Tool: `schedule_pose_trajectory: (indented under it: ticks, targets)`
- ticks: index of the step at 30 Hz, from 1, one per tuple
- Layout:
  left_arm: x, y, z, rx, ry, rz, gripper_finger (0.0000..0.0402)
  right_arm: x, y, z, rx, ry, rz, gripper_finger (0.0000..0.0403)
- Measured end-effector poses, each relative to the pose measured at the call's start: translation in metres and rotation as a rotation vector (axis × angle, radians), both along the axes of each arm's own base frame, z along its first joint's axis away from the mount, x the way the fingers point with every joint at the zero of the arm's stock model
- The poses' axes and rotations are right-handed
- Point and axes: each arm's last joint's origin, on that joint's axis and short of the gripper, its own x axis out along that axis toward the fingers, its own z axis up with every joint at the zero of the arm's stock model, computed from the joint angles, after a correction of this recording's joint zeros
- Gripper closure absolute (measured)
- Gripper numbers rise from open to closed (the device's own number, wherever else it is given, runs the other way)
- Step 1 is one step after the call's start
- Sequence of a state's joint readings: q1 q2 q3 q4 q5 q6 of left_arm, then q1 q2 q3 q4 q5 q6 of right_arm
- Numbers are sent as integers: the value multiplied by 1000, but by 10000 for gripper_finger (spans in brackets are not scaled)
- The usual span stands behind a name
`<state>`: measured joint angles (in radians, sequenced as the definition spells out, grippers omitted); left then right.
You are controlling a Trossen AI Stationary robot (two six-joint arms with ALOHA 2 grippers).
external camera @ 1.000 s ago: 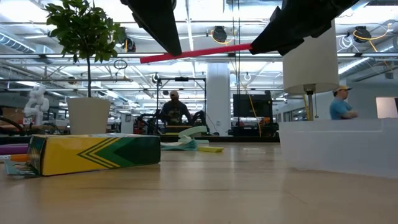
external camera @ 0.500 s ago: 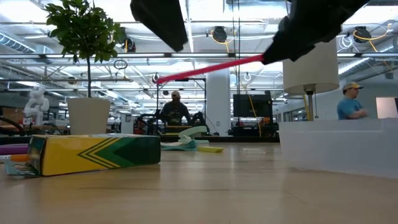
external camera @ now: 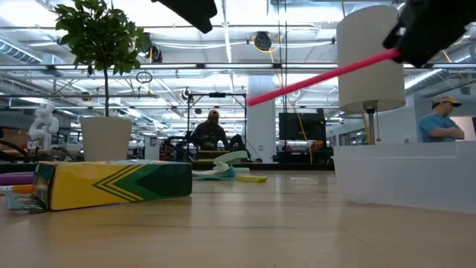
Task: Pack school essentials
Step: Put the pink pencil into the violet supply box
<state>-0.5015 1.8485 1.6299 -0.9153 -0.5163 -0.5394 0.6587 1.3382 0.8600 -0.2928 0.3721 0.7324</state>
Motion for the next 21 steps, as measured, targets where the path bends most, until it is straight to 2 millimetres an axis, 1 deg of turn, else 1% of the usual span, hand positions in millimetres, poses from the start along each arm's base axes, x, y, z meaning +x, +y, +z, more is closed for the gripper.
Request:
schedule_pose_trajectory:
  ticks: [6,11,17,21]
  targets:
    - [1,2,0,-32,-24,65,213,-23,18,-4,52,73,3,384]
    - [1,1,0,-63,-40,105,215,-38,29,-6,75,113,11,384]
    - [1,1,0,-85,-54,131,215,-52,32,0,105,116,3,384]
    - [1,0,1,-90,-59,131,215,-63,28,9,117,110,-20,384]
